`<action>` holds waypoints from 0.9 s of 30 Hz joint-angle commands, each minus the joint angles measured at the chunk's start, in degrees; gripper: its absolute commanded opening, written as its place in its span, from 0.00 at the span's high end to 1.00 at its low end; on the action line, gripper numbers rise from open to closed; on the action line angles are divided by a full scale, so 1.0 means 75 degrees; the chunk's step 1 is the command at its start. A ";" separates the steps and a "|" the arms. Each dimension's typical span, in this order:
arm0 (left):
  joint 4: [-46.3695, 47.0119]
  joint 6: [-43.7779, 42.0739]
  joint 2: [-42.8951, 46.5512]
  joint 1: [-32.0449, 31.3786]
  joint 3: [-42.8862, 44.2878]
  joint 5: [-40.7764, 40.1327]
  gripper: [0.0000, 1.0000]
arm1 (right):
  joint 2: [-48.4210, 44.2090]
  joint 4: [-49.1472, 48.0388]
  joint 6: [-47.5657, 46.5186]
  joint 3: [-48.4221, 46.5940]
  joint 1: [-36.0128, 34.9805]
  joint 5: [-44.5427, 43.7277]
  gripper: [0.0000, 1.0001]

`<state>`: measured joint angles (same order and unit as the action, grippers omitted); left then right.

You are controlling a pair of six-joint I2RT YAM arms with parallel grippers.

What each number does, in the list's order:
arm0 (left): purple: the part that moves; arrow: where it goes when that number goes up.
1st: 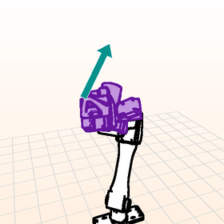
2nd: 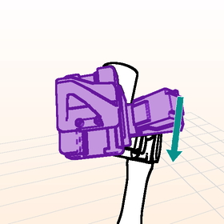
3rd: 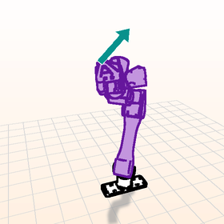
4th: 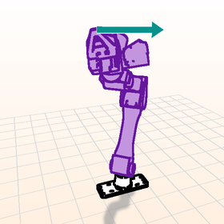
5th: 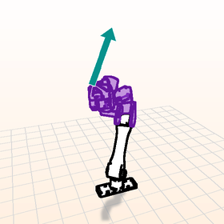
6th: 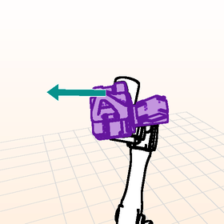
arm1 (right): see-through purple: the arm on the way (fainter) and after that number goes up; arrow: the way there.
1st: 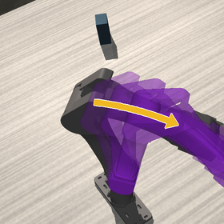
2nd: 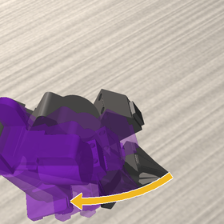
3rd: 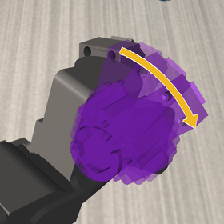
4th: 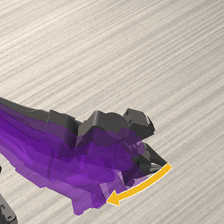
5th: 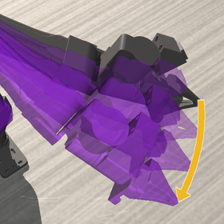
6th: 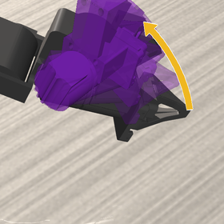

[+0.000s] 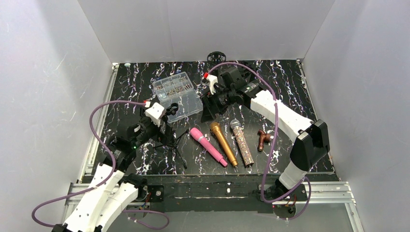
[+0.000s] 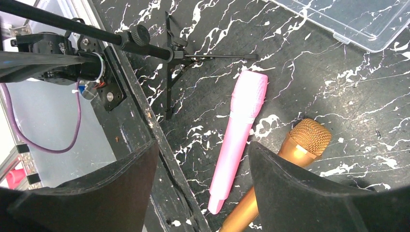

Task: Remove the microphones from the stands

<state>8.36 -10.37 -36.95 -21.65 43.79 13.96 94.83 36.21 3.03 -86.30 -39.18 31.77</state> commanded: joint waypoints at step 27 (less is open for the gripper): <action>-0.0421 0.0881 -0.0102 -0.0009 0.1454 0.0329 1.00 | -0.0125 -0.0102 -0.0240 -0.0608 0.0104 0.0932 0.26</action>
<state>10.39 -3.40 -38.37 -21.76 44.27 12.19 94.87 36.01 2.72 -85.21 -38.63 34.68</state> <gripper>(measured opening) 0.112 0.743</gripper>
